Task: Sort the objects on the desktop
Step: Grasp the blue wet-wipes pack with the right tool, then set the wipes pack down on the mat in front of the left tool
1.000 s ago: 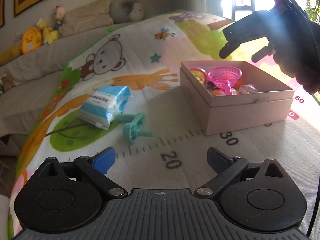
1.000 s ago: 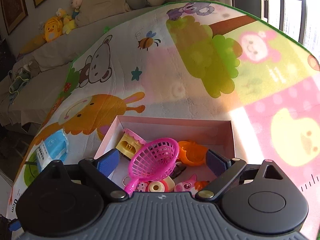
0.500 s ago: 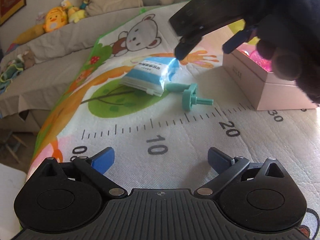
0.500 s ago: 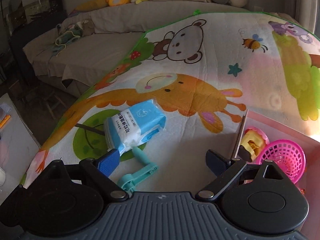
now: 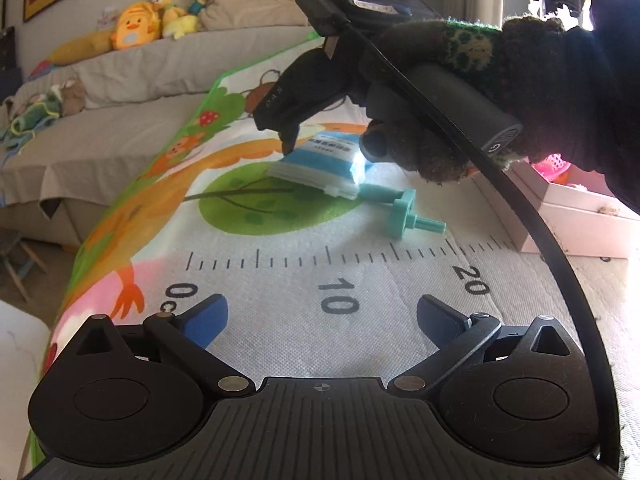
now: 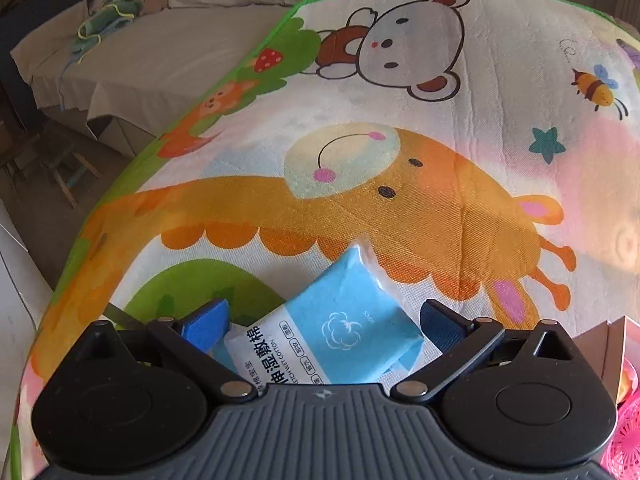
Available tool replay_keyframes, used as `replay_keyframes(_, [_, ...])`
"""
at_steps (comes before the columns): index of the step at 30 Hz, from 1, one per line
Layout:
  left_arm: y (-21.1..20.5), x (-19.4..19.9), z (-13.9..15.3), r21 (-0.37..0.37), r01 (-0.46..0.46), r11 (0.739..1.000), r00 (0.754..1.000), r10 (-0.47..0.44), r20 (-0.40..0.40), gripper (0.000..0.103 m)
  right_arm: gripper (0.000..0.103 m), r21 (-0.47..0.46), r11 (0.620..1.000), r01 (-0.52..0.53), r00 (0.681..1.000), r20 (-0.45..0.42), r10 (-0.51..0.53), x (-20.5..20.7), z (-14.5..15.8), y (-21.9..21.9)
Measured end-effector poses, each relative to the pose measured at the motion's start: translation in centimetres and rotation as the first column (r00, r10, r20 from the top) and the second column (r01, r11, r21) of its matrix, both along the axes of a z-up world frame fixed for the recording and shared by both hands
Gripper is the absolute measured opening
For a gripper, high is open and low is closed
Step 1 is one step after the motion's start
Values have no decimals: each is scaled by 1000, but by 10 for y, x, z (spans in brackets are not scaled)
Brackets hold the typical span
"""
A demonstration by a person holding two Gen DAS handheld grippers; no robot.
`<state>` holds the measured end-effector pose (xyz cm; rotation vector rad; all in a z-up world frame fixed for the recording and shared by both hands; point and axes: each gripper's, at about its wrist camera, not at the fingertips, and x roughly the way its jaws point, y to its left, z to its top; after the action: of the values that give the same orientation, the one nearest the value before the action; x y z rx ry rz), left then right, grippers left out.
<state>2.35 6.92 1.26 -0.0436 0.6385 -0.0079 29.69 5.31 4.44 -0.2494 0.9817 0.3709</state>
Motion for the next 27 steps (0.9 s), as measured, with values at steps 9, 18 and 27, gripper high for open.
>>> replay_keyframes(9, [1,-9,4,10,22,1000,999,-22,31,103,67,15,991,-136,986,-96,137,-48,-9,-21])
replay_keyframes(18, [-26,-25,7,65,129,989,991,-131,26,103,67,130,967,-217,953,-185,239,-133,1,-61])
replay_keyframes(27, [-59,-20,1,139,203,969,979,-204,-9,103,75,203,968,-144,986,-54,158,-182,34,-128])
